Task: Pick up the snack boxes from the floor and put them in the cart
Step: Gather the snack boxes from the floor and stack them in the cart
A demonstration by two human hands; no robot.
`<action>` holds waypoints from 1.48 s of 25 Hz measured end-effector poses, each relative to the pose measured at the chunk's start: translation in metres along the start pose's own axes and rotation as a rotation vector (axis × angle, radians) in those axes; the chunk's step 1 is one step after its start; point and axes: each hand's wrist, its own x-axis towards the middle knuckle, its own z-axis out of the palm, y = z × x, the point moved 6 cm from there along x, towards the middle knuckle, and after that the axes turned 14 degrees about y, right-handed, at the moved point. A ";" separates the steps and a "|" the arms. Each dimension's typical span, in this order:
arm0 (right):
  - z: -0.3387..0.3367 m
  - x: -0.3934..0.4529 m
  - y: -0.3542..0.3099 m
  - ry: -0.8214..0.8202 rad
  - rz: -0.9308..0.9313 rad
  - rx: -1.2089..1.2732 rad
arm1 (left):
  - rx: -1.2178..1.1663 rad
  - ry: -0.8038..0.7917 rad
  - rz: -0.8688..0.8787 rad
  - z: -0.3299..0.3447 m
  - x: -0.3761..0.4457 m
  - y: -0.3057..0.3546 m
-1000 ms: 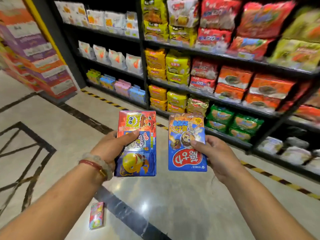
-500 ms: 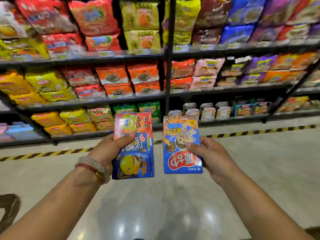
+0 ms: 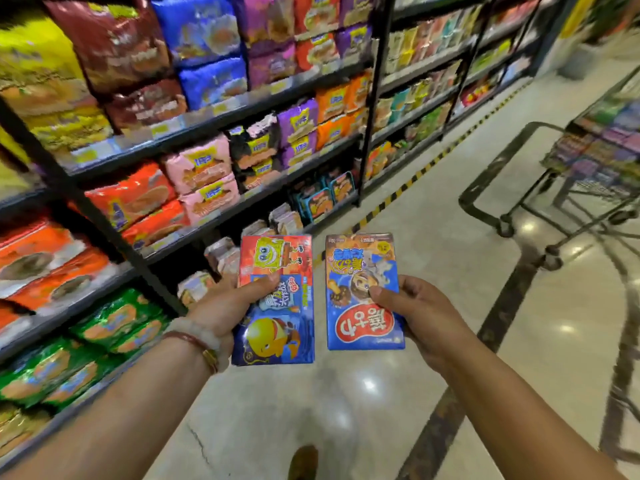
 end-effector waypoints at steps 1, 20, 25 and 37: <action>-0.004 0.007 -0.005 0.023 0.006 0.016 | 0.025 -0.034 0.003 0.014 0.011 0.007; -0.312 0.182 -0.097 0.586 -0.006 0.281 | 0.373 -0.527 -0.051 0.474 0.122 0.019; -0.385 0.225 -0.125 0.639 -0.013 0.289 | 0.399 -0.577 -0.056 0.577 0.126 0.019; -0.467 0.400 -0.201 0.753 0.009 0.326 | 0.493 -0.699 -0.072 0.778 0.233 0.073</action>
